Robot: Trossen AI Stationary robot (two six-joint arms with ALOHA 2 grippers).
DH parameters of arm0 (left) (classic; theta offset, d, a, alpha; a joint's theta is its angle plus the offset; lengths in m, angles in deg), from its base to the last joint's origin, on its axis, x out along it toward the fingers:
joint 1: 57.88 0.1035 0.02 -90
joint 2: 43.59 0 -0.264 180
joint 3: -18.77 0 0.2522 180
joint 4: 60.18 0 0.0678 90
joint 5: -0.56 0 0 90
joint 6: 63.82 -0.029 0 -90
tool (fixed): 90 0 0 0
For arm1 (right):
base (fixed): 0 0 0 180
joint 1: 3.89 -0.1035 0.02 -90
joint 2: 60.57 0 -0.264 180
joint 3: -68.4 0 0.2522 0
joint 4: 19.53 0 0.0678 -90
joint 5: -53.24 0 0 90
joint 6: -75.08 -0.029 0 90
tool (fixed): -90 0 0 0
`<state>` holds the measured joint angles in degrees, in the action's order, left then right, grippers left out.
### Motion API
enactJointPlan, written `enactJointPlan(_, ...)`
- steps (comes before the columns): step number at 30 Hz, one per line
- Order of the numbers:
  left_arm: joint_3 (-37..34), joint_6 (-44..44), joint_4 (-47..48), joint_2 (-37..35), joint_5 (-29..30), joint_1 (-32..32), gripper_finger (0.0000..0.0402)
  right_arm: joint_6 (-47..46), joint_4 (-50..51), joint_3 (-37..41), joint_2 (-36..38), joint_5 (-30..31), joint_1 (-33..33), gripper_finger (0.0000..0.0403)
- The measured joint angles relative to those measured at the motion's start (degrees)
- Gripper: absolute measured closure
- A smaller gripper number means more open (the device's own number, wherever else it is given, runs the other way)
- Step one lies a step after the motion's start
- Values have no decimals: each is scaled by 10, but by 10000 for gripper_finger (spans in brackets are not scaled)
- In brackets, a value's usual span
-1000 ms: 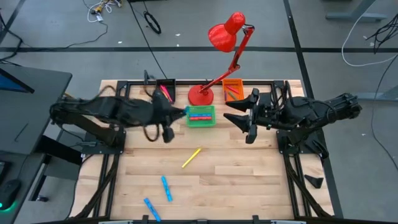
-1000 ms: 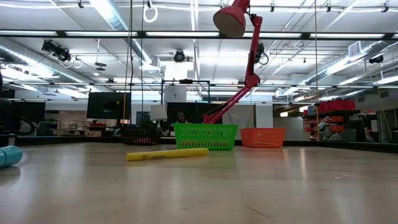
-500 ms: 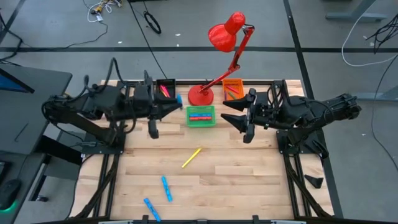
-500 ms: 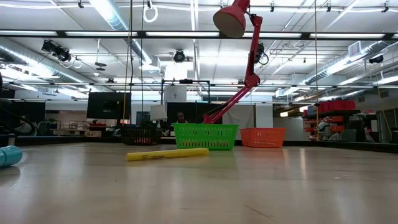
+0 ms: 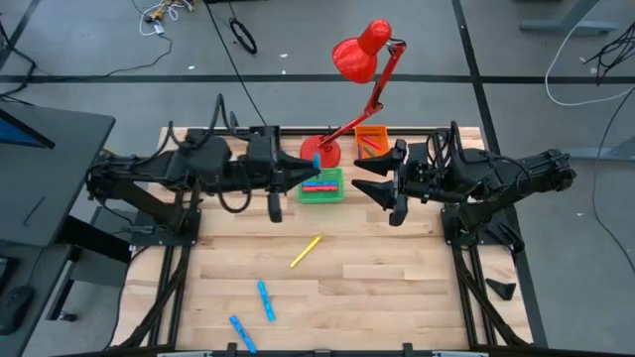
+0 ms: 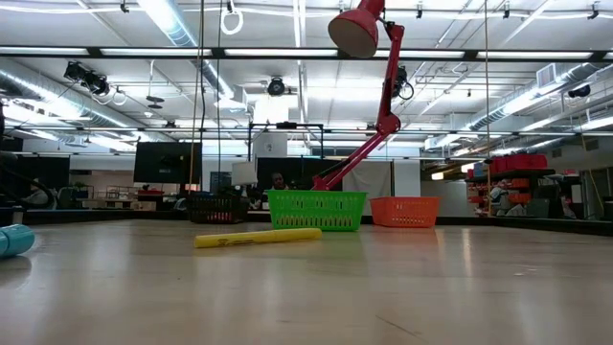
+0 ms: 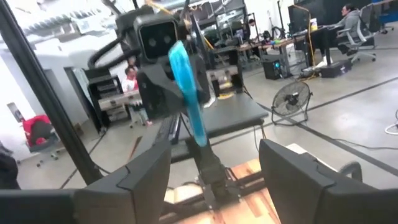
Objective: Pick & Place Markers
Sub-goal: Put the small blue highlighter into the orange basket
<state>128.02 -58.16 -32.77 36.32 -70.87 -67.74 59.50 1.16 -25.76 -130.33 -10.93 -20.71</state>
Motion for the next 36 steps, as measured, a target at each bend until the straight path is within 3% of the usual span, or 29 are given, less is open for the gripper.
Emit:
enactJointPlan(9, 60, 1, -4, 62, -23, 8, 366, 19, 86, -84, -62, -38, 9, 156)
enactJointPlan(22, 89, 15, 7, 88, -39, 6, 366, 26, 90, -97, -80, -74, 13, 173)
enactJointPlan(28, 89, 16, 14, 88, -39, 7, 366, 26, 90, -97, -80, -75, 13, 228)
enactJointPlan(36, 89, 19, 27, 87, -41, 6, 366, 34, 91, -97, -80, -72, 14, 356)
